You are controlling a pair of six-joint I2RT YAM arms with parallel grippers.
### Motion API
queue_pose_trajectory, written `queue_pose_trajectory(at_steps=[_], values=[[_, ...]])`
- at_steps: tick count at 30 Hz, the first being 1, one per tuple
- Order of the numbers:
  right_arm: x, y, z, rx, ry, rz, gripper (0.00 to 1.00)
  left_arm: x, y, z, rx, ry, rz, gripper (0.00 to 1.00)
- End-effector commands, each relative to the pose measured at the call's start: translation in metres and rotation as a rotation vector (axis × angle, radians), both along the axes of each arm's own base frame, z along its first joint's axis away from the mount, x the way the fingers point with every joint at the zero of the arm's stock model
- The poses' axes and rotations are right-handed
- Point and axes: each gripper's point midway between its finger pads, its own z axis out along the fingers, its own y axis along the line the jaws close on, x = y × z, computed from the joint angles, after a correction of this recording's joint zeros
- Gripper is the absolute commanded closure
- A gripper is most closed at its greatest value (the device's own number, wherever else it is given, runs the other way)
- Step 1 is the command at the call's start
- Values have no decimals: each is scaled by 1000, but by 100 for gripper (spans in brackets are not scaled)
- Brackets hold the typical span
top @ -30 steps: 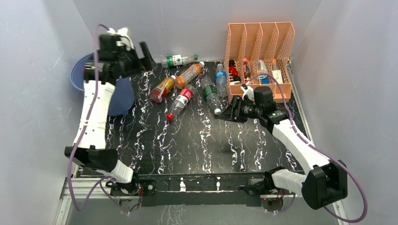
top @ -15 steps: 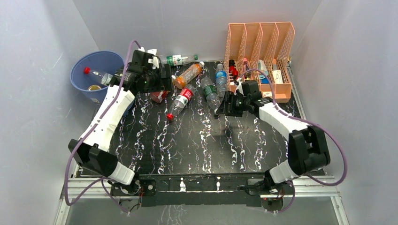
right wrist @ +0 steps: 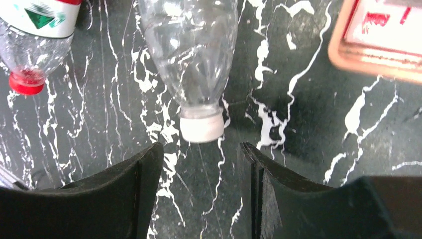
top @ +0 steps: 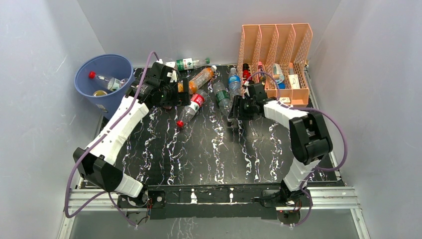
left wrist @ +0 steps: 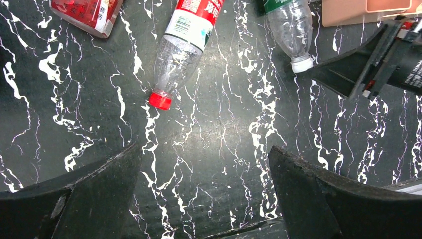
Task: Put the plastic bottles in the bin
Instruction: Pick up the plastic bottle at the center of the board.
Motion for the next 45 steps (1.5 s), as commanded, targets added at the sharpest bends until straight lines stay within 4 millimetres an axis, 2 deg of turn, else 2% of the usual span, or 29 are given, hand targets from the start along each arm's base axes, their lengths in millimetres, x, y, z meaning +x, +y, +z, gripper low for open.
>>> queue_pose_trajectory(at_steps=[1, 5, 12, 16, 26, 29, 34, 39, 45], values=[[27, 14, 6, 3, -77, 17, 33, -6, 2, 14, -11, -33, 2, 2], [31, 21, -6, 0, -57, 30, 33, -8, 4, 12, -3, -25, 5, 2], [32, 30, -15, -3, -43, 48, 33, -10, 7, 9, 10, -23, 11, 2], [29, 30, -14, -1, -46, 51, 33, -9, 6, 8, 7, -22, 8, 2], [23, 28, 6, 12, -79, 51, 33, -3, -10, -2, -38, -10, -22, 2], [18, 22, 17, -20, -110, 77, 33, 5, -23, -10, -63, 9, -52, 2], [1, 5, 57, -14, -157, -8, 33, 14, -37, -26, -55, 22, -65, 2], [-23, -5, 87, 6, -196, -8, 33, 25, -29, -52, 41, 44, -42, 5], [-49, -7, 123, 75, -250, 31, 33, 40, -15, -82, 177, 57, -28, 10]])
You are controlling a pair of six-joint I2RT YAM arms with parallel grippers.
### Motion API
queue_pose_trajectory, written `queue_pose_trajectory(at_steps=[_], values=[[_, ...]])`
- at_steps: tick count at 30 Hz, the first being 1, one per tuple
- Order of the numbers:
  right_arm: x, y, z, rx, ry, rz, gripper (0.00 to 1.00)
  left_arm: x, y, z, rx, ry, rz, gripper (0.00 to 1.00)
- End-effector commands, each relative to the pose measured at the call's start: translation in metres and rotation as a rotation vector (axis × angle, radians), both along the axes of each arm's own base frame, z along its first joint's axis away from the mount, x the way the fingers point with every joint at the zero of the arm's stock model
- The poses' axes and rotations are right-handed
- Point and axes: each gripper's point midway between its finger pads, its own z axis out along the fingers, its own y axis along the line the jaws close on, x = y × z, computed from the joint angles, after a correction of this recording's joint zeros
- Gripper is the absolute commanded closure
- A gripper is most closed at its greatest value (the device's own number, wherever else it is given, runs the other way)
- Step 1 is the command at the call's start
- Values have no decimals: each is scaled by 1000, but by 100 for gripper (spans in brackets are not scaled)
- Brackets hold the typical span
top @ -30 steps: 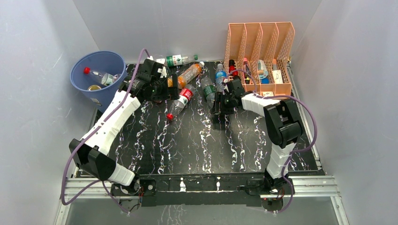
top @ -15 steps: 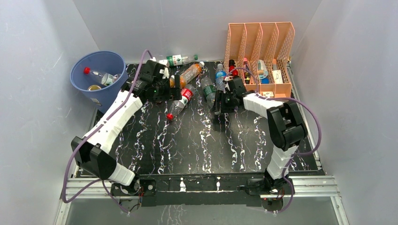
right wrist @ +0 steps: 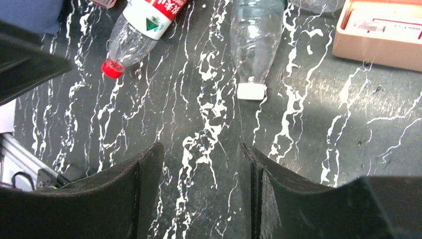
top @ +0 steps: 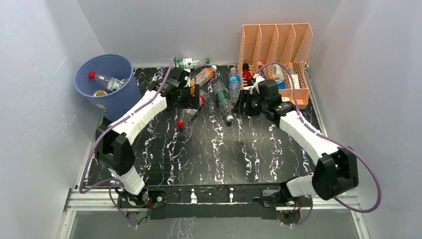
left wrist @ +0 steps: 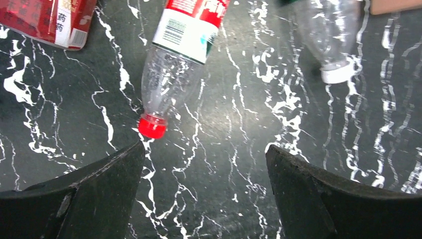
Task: Put the plastic bottles in the bin
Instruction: Pick up the plastic bottle at the center of the board.
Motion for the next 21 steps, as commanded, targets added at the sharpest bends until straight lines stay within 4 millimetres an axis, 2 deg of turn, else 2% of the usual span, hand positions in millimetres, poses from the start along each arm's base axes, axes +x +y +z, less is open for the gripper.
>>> queue_pose_trajectory(at_steps=[1, 10, 21], values=[[-23, -1, 22, 40, -28, 42, 33, 12, 14, -17, 120, -18, 4, 11], [-50, -8, 51, 72, -55, 67, 33, 33, 13, -53, 232, 6, -38, 14], [-73, -13, 90, 119, -70, 73, 33, 60, 11, -91, 339, 43, -91, 9]])
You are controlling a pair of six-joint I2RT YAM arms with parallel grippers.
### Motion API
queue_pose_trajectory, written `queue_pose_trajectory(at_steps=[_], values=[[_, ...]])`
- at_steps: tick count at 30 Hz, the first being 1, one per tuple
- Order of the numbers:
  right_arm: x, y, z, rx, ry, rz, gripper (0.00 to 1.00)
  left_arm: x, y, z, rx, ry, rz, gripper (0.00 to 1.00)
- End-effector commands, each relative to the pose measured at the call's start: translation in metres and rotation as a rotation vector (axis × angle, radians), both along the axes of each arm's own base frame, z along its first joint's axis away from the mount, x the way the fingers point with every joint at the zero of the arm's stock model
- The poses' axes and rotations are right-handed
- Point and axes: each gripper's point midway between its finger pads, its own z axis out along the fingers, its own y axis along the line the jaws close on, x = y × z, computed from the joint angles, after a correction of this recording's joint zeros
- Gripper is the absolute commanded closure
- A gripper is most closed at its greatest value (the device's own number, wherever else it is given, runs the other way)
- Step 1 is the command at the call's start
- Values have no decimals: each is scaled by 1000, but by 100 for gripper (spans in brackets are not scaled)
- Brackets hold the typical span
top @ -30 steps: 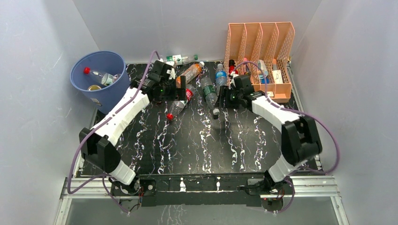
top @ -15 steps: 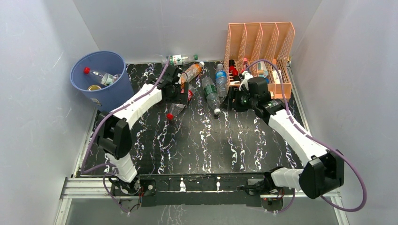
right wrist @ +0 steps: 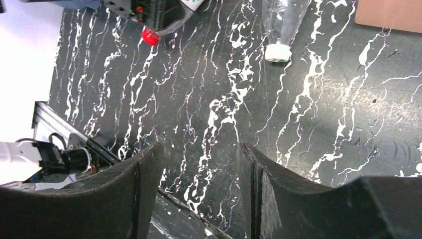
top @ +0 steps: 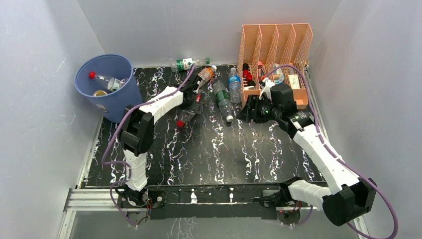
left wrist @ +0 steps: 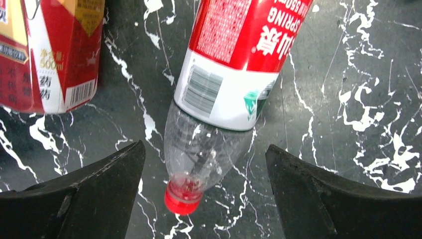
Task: Put the plastic bottles in the bin
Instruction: Pick up the plastic bottle at the center of the board, then place the plastic bottle in the trash bin.
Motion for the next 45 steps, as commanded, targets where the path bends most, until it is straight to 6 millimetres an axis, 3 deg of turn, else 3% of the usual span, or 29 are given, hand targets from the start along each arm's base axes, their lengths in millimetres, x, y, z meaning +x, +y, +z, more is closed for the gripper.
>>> queue_pose_trajectory(at_steps=[1, 6, 11, 13, 16, 21, 26, 29, 31, 38, 42, 45], values=[[-9, 4, 42, 72, -47, 13, 33, 16, -4, 3, 26, -30, -29, 9], [-14, 4, 46, 84, -55, 22, 33, 20, -11, -27, 29, 16, -39, 11], [-20, 3, 40, 87, -52, 29, 33, 22, -14, -37, 22, 25, -43, 40], [-22, 3, 40, 91, -54, 33, 33, 22, -14, -34, 25, 26, -38, 49], [-25, 2, 40, 95, -58, 37, 33, 22, -14, -17, 10, 4, -22, 53], [-28, 1, 43, 98, -65, 38, 33, 20, -12, 46, -44, -89, 6, 53], [-29, 2, 42, 105, -66, 47, 33, 20, -3, 138, -112, -262, 29, 50], [-29, 4, 40, 107, -59, 54, 33, 21, 15, 191, -141, -361, 62, 49], [-29, 5, 40, 111, -58, 61, 33, 24, 33, 228, -167, -430, 99, 49], [-28, 5, 37, 65, -113, 126, 33, 33, 139, 326, -215, -658, 291, 49], [-29, 6, 38, 67, -102, 134, 33, 31, 190, 365, -163, -789, 391, 49], [-30, 6, 37, 66, -95, 135, 33, 30, 225, 375, -136, -842, 461, 48]])
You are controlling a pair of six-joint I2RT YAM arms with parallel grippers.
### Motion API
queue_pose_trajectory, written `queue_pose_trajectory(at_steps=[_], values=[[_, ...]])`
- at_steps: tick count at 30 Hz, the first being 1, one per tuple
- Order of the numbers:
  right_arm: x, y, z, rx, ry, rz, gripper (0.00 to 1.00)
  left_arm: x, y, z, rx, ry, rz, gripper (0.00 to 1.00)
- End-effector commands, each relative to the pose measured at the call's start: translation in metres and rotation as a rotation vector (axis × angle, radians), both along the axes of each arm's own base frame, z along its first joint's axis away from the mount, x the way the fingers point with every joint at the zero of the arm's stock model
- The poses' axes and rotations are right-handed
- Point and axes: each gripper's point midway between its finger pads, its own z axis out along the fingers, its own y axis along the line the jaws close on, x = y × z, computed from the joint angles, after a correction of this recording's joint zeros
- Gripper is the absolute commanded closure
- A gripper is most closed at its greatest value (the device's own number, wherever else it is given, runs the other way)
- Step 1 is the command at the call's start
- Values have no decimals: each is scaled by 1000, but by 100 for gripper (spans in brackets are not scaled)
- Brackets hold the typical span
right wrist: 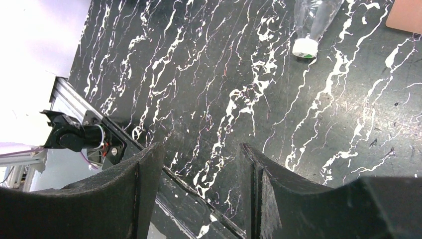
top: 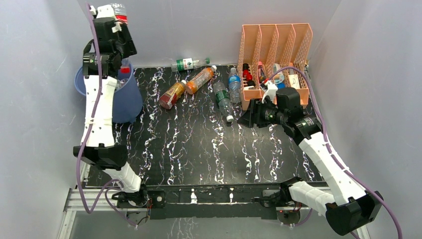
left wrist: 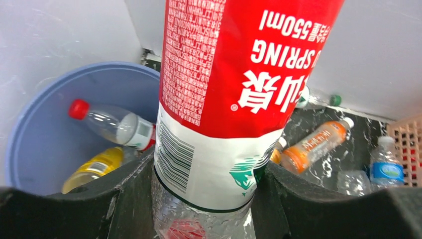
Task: Put the plastic bottles in the bin
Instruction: Place the plastic bottle in the trash bin.
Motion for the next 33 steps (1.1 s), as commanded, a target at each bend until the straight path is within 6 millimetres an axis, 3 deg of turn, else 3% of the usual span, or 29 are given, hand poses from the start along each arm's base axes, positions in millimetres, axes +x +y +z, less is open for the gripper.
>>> queue_pose_trajectory(at_steps=[1, 6, 10, 14, 18, 19, 20, 21, 23, 27, 28, 29, 31, 32, 33], values=[[0, 5, 13, 16, -52, 38, 33, -13, 47, 31, 35, -87, 96, 48], [0, 7, 11, 23, -42, 54, 33, -7, 112, 1, -39, -40, 250, 50], [-2, 9, 10, 28, -34, 67, 33, 2, 141, -22, -89, -7, 330, 51], [-2, 9, 4, 31, -39, 66, 33, 12, 155, -40, -100, 19, 387, 51], [-1, 13, -3, 34, -15, 86, 33, 17, 160, -64, -109, 54, 413, 44], [-1, 14, -2, 37, -15, 91, 33, 17, 163, -70, -112, 69, 425, 39], [-1, 13, 0, 37, -21, 86, 33, 16, 163, -78, -118, 87, 433, 29], [-4, 15, 4, 105, 71, 9, 33, 14, 160, -83, -130, 103, 422, 17], [-6, 15, -2, 104, 85, 6, 33, 6, 155, -74, -147, 103, 417, 5], [-4, 17, -2, 111, 85, 17, 33, -13, 129, -32, -200, 51, 313, 2], [-4, 19, 0, 117, 79, 23, 33, -14, 90, -9, -269, 4, 144, 2], [-4, 19, 0, 119, 79, 25, 33, -19, 76, 2, -261, -17, 99, 2], [-4, 19, 3, 122, 72, 26, 33, -30, 13, 29, -210, -79, -72, 2], [-4, 18, 4, 121, 70, 24, 33, -33, -16, 35, -201, -91, -147, 2], [-4, 18, 4, 121, 70, 23, 33, -35, -31, 36, -202, -90, -189, 2]])
